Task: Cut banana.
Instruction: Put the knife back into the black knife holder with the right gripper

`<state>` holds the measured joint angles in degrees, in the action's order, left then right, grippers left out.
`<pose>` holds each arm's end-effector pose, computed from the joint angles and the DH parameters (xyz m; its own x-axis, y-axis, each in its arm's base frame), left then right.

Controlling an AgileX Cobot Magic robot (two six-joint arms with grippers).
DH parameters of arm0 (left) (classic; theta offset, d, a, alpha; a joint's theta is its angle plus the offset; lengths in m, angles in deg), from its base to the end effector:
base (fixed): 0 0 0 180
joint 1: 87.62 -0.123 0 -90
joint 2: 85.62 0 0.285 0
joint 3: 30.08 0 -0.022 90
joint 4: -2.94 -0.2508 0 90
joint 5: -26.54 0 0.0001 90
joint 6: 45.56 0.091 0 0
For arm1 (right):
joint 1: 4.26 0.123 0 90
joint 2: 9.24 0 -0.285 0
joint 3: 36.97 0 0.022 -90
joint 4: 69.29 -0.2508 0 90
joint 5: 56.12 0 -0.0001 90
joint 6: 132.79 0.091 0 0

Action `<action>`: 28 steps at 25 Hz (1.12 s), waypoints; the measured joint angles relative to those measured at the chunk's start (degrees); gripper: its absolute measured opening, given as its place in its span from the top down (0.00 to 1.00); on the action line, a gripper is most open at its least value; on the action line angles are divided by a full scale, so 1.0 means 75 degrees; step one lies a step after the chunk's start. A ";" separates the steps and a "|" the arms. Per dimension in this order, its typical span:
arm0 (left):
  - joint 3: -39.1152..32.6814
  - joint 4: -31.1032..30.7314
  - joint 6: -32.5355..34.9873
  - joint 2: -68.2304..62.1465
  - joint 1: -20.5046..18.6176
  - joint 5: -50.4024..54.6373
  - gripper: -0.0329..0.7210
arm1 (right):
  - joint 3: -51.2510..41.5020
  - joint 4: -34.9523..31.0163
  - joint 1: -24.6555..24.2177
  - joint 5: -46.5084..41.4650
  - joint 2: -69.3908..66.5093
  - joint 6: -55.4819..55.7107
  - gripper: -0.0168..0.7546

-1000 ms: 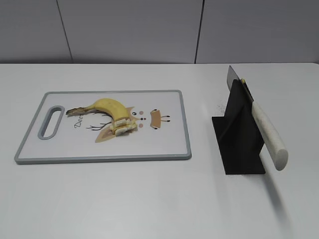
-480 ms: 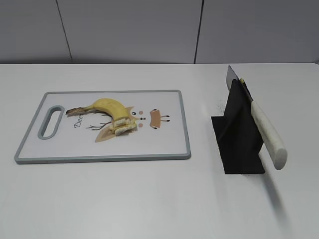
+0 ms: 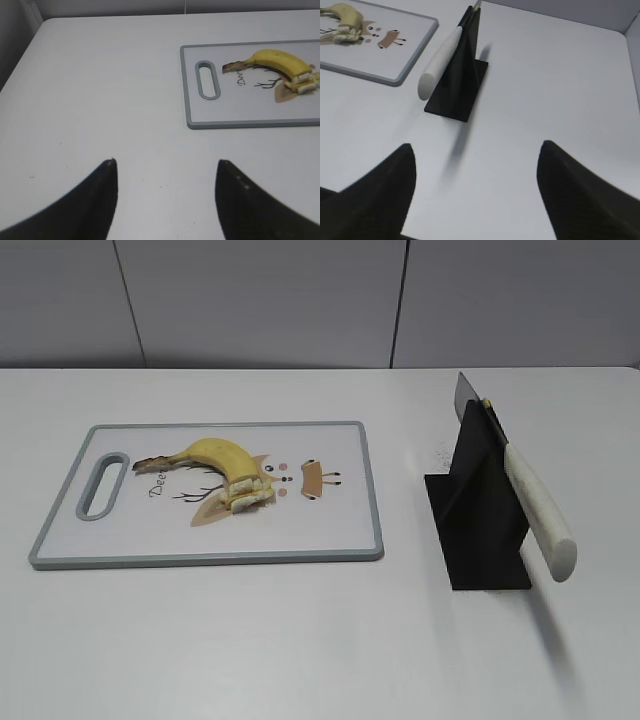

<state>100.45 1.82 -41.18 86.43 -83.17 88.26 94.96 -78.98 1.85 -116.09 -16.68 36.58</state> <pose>-0.0032 0.0018 0.2716 -0.4783 0.1231 -0.8695 0.1039 0.9911 0.0831 -0.0082 0.0125 0.2817 -0.3963 -0.1420 -0.9071 -0.2776 0.9603 -0.0291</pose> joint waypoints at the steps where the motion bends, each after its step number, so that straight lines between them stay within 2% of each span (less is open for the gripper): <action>1: 0.0000 0.0000 0.0000 0.0000 0.0000 0.0000 0.17 | 0.0000 -0.0009 -0.0143 0.0000 0.0000 0.0000 0.22; 4: 0.0000 0.0000 0.0000 0.0000 0.0000 0.0000 0.17 | 0.0000 -0.0009 -0.0327 0.0000 0.0000 0.0000 0.22; 28: 0.0000 0.0000 0.0000 0.0000 0.0000 0.0000 0.17 | 0.0000 -0.0009 -0.0342 0.0000 0.0000 0.0000 0.22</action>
<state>100.45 1.82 -41.18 86.43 -83.17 88.26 94.96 -79.05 -0.72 -116.09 -16.68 36.58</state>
